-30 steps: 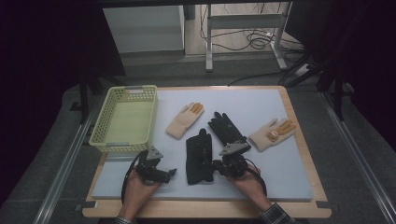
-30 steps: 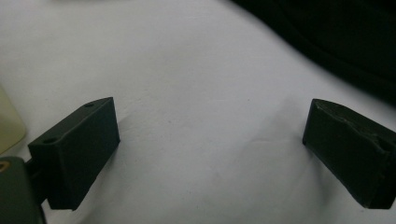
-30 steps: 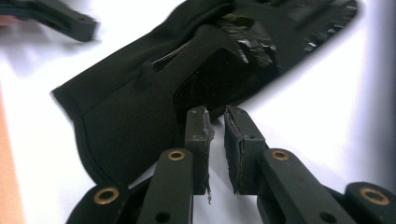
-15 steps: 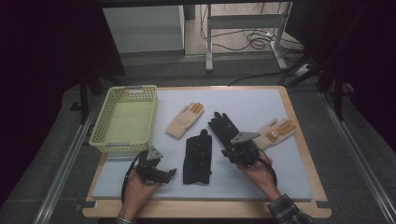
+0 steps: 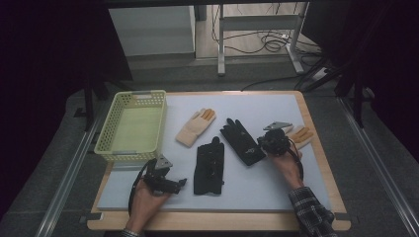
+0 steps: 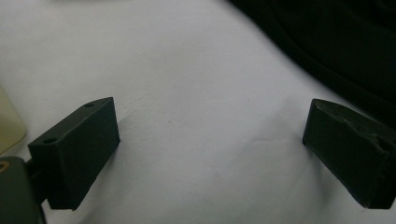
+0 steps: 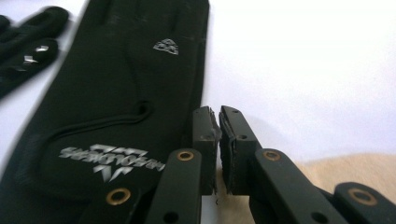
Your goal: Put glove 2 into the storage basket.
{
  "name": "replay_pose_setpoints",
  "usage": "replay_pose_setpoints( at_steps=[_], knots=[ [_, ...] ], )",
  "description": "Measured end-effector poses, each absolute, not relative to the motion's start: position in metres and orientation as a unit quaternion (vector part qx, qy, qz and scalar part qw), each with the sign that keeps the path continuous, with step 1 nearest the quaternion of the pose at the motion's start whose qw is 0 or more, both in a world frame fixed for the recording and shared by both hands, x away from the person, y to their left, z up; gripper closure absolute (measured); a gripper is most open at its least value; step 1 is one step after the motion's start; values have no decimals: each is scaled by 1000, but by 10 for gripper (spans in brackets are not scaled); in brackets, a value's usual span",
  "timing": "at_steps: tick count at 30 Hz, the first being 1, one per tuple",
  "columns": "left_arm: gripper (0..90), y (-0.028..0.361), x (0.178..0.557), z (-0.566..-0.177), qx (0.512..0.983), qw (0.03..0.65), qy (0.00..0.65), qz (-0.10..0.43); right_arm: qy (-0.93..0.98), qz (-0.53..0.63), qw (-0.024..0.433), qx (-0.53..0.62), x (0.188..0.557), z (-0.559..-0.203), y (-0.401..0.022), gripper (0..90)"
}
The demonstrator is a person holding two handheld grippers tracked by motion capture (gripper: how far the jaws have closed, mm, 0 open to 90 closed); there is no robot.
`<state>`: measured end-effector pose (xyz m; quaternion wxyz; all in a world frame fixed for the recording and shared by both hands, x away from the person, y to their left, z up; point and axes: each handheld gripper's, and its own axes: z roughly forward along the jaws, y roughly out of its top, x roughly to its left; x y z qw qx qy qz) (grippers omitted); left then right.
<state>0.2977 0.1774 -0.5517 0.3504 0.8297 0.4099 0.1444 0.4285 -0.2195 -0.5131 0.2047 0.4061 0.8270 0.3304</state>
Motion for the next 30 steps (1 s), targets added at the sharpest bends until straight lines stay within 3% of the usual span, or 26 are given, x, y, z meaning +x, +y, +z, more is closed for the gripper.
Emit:
replay_pose_setpoints(
  at_steps=[8,19,23,30],
  knots=[
    [37,178,298,-552,831,349,409,144,831,324,198,407,440,-521,-220,851],
    [37,177,298,-552,830,350,410,144,846,343,161,375,405,-514,-212,828],
    [38,178,298,-552,831,349,409,145,852,323,193,363,393,-513,-208,825],
    [38,177,298,-552,830,350,410,144,831,334,197,399,398,-510,-226,831]
  ],
)
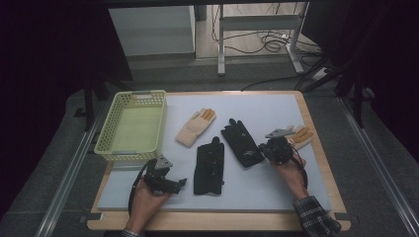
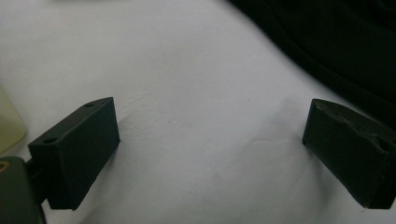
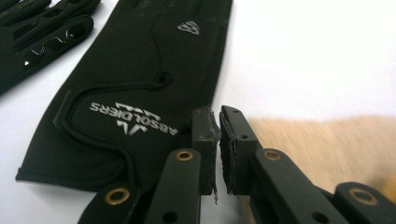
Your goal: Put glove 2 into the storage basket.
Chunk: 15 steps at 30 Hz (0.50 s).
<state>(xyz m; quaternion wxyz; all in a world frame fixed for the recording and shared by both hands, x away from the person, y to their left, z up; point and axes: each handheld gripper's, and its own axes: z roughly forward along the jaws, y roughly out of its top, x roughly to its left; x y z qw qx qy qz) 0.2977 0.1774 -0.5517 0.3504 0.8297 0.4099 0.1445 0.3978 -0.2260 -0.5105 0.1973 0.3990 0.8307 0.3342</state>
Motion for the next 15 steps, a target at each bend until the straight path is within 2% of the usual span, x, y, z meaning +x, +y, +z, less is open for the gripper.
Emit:
replay_pose_setpoints(
  at_steps=[9,15],
  knots=[
    [38,177,298,-552,830,350,410,145,837,339,169,396,382,-522,-232,872],
    [38,177,298,-552,830,350,410,145,849,361,132,362,362,-526,-206,871]
  ],
)
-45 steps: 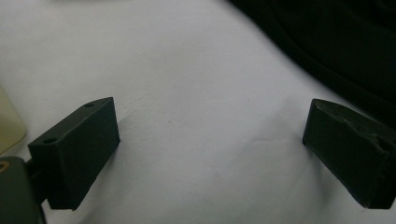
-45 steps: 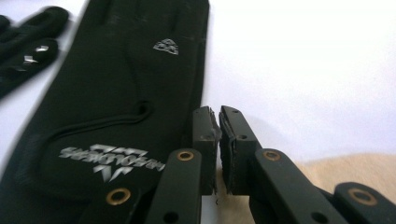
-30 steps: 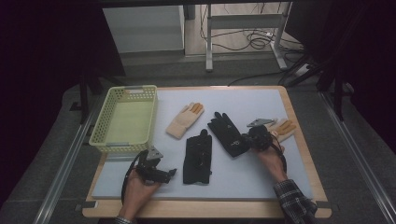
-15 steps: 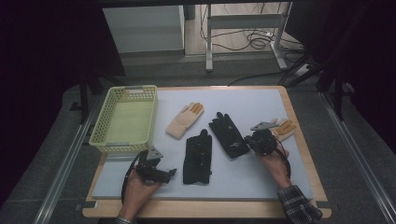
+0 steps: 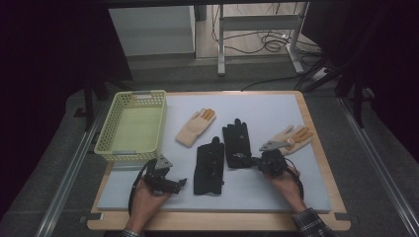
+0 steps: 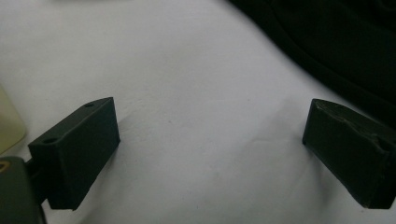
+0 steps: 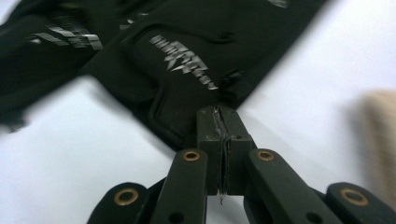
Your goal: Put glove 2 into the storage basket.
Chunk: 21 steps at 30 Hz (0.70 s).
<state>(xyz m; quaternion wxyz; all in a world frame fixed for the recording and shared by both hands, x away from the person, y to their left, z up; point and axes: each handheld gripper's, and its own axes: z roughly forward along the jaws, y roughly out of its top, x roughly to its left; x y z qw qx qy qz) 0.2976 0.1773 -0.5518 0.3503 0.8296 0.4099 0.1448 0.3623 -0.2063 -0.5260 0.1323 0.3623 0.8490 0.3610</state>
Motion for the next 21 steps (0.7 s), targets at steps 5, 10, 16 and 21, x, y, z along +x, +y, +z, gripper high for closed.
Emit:
replay_pose_setpoints(
  at_steps=[5,10,16,21],
  knots=[
    [38,177,298,-552,830,350,410,145,863,355,136,334,358,-524,-193,844],
    [38,177,298,-552,830,350,410,145,848,374,148,345,372,-506,-200,771],
    [38,177,298,-552,830,350,410,144,846,379,159,340,398,-503,-181,603],
    [38,177,298,-552,830,350,410,144,847,376,159,340,418,-507,-165,478]
  ],
)
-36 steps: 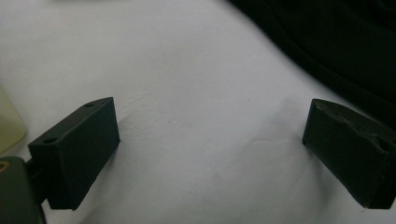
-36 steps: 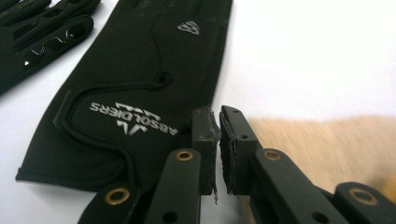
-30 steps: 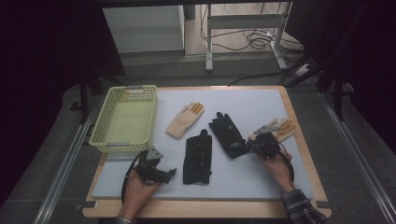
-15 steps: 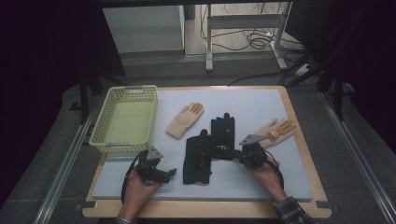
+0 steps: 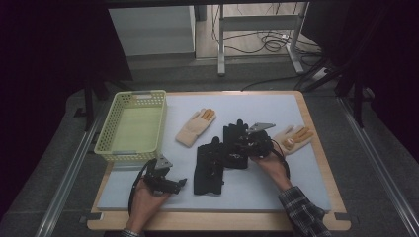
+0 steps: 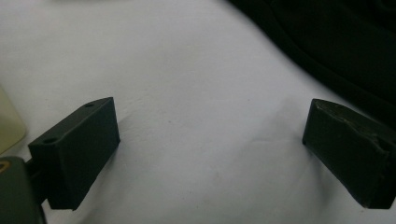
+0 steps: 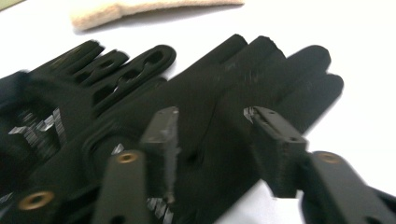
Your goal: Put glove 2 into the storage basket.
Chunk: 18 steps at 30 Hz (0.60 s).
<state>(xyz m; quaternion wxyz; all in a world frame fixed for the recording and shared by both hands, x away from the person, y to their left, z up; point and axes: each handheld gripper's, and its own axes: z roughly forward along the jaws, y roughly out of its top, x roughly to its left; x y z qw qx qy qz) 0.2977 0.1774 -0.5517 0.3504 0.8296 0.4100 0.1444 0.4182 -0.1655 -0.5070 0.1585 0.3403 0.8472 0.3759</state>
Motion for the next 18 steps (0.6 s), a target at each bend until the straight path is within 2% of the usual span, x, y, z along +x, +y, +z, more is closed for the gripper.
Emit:
replay_pose_setpoints(
  at_steps=[1,5,7,8,10,11,12,18],
  knots=[
    [38,177,298,-552,829,351,411,144,850,372,151,340,427,-511,-159,432],
    [38,177,298,-552,828,352,411,145,865,343,155,331,436,-520,-151,424],
    [38,177,298,-552,829,352,411,145,859,354,139,343,440,-524,-153,560],
    [38,177,298,-552,829,352,411,145,859,354,139,343,440,-524,-153,560],
    [38,177,298,-552,829,351,410,145,858,358,140,341,439,-525,-154,633],
    [38,177,298,-552,829,351,410,145,855,358,150,344,439,-525,-157,744],
    [38,177,298,-552,829,351,410,145,855,359,151,343,439,-524,-158,785],
    [38,177,298,-552,829,351,411,145,853,354,164,346,434,-523,-155,852]
  ],
)
